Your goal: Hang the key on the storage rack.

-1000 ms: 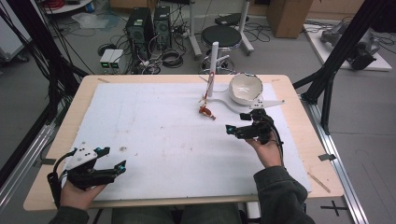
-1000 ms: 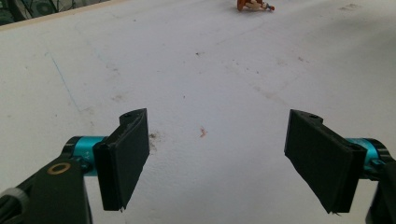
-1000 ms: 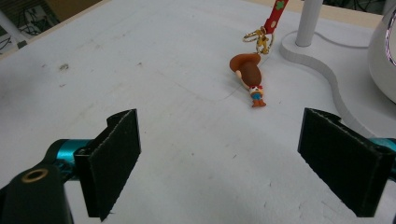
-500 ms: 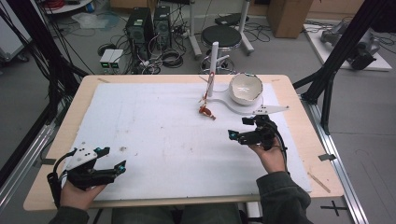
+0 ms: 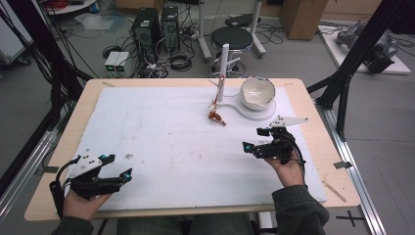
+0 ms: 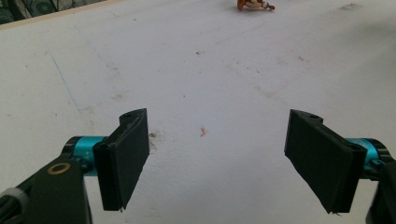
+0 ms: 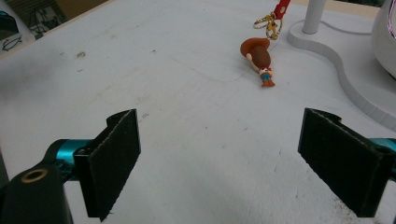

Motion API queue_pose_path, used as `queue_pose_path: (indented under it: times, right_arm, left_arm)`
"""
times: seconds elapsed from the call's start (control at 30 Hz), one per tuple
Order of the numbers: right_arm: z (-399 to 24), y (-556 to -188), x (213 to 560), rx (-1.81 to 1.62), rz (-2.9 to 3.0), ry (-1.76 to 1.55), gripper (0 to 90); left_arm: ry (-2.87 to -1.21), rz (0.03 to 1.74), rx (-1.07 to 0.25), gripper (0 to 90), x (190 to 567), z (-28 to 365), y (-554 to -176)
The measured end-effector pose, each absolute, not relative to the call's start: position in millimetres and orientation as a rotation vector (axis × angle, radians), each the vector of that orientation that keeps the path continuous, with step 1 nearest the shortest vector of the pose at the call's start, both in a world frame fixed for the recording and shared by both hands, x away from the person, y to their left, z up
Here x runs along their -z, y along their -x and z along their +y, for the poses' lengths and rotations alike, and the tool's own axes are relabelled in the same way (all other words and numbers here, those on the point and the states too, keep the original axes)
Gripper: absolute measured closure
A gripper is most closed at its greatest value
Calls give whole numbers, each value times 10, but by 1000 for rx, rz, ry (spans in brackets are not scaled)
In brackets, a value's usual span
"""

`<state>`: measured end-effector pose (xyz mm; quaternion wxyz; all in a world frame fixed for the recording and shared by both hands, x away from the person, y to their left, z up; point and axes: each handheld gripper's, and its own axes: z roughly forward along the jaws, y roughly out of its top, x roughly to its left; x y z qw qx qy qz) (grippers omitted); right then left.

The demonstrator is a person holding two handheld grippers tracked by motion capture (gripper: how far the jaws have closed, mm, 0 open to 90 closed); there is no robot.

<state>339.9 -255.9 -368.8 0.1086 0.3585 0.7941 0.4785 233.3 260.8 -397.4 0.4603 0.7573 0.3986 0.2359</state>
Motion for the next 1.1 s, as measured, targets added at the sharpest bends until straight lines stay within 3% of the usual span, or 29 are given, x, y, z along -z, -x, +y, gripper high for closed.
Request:
queue_pose_path:
  times: [1.1]
  right_arm:
    - [-2730,-3076,3857,-1394,2334,-1046,122]
  left_arm:
    - [-1874,976,-574,225,3988,2611,-2326]
